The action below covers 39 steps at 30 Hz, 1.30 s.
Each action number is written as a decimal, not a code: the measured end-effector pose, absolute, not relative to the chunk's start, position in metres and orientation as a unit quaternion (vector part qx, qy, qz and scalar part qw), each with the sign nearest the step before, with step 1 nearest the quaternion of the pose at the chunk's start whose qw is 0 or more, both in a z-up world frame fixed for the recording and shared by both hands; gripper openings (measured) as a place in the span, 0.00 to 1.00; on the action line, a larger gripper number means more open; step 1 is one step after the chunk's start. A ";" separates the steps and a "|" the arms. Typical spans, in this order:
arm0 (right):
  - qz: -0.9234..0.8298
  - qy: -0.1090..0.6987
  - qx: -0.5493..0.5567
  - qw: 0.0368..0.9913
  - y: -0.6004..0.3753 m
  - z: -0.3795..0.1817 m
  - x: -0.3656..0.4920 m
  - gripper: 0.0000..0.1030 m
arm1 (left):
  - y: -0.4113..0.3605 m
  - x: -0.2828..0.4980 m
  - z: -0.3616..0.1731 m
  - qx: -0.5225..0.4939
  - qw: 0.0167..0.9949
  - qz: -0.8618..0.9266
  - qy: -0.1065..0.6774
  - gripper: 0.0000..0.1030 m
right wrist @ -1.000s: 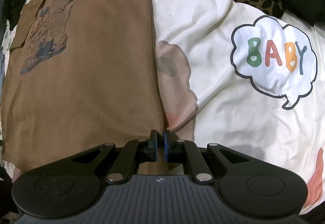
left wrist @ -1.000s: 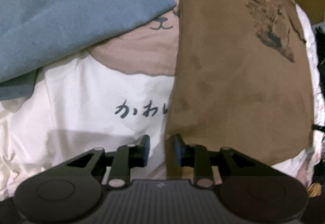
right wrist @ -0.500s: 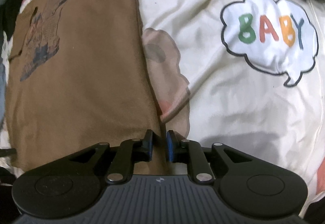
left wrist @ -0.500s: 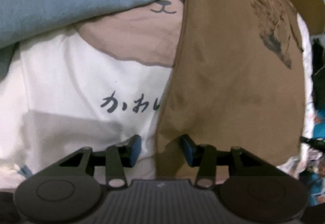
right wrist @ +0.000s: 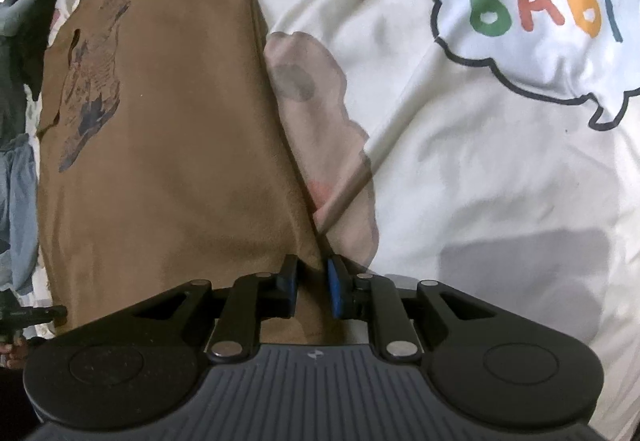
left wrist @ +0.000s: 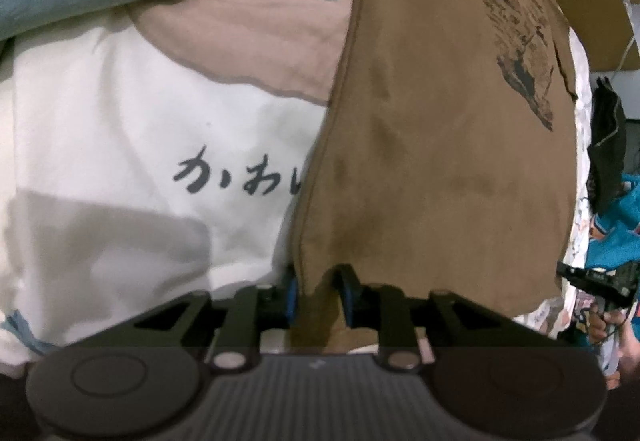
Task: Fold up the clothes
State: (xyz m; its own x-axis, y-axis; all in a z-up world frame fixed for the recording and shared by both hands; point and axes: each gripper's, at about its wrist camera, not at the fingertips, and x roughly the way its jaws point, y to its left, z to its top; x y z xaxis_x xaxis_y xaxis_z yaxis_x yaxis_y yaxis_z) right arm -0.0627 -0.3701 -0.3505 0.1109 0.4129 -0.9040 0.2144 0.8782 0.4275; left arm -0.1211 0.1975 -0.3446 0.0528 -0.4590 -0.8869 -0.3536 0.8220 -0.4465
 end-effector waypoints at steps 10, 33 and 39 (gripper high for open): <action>0.084 0.658 0.253 0.704 -0.374 -0.355 -0.069 0.22 | 0.180 -0.120 -0.345 -0.305 0.668 -0.033 0.678 0.21; 0.143 0.562 0.334 0.743 -0.398 -0.282 -0.052 0.00 | 0.267 -0.109 -0.294 -0.388 0.744 -0.066 0.540 0.03; 0.138 0.536 0.336 0.762 -0.400 -0.266 -0.035 0.00 | 0.295 -0.097 -0.271 -0.402 0.758 -0.065 0.510 0.02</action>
State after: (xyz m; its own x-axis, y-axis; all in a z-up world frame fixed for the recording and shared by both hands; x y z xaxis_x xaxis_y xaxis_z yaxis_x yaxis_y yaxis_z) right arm -0.0348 -0.4001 -0.2658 0.3869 0.5707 -0.7243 0.1499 0.7361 0.6601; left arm -0.0968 0.2950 -0.2706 0.4724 -0.5079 -0.7203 -0.3116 0.6682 -0.6755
